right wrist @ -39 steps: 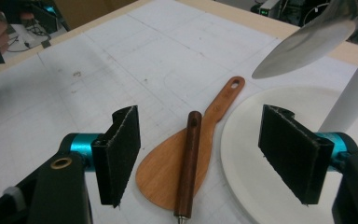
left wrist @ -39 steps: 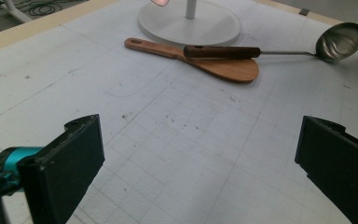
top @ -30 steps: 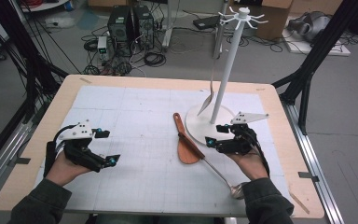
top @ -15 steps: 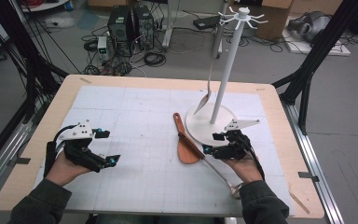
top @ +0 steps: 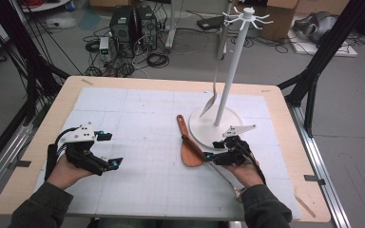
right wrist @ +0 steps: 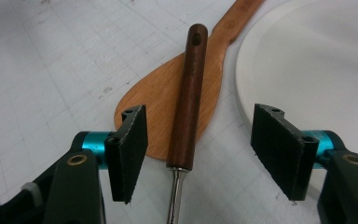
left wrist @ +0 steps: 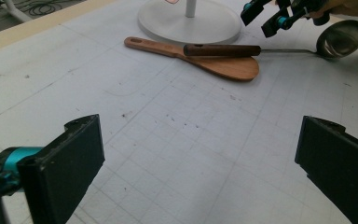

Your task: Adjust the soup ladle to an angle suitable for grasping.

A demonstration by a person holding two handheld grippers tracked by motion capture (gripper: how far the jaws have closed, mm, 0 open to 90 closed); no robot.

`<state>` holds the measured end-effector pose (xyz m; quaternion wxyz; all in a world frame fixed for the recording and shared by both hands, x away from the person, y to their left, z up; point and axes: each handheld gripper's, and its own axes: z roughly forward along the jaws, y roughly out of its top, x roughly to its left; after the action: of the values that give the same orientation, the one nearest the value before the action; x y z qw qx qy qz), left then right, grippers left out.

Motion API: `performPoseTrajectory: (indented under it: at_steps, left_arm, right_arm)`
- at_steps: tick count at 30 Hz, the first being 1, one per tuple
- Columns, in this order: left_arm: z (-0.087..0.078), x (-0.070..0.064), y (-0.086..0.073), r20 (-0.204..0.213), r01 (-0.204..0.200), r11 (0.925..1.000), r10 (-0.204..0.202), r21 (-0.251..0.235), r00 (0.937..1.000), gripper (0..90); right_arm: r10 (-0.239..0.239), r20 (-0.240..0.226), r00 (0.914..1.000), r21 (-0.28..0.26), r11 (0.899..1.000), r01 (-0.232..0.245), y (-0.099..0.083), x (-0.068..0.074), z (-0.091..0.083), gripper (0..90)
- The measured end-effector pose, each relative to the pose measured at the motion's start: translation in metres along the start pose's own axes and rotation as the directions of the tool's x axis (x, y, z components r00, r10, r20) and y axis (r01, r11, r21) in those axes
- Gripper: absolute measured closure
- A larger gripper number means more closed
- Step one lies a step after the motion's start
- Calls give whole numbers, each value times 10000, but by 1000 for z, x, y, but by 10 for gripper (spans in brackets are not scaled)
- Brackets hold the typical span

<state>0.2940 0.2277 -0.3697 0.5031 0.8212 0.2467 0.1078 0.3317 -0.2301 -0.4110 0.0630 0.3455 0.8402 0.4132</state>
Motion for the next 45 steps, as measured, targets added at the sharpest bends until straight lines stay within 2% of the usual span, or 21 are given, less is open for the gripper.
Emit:
performPoseTrajectory:
  at_steps: [11, 21, 33, 40, 45]
  left_arm:
    - [0, 0, 0, 12, 42, 10000, -42, -33, 10000, 18]
    - [0, 0, 0, 4, 9, 10000, -9, -28, 10000, 18]
    - [0, 0, 0, 11, 38, 10000, -38, -22, 10000, 18]
    - [1, -1, 0, 34, 32, 10000, -32, -18, 10000, 18]
    - [1, -1, 0, 30, 58, 10000, -58, -29, 10000, 18]
  right_arm:
    - [-159, -167, 9997, 558, 9983, 168, -1, 1, 11, 439]
    - [-215, -208, 9996, 1190, 9926, 238, -3, 1, 19, 514]
    - [-252, -299, 9992, 1515, 9880, 294, -5, 0, 23, 585]
    - [-331, -450, 9984, 1798, 9829, 407, -6, 0, 26, 674]
    - [-281, -418, 9987, 1827, 9825, 353, -6, 0, 25, 685]
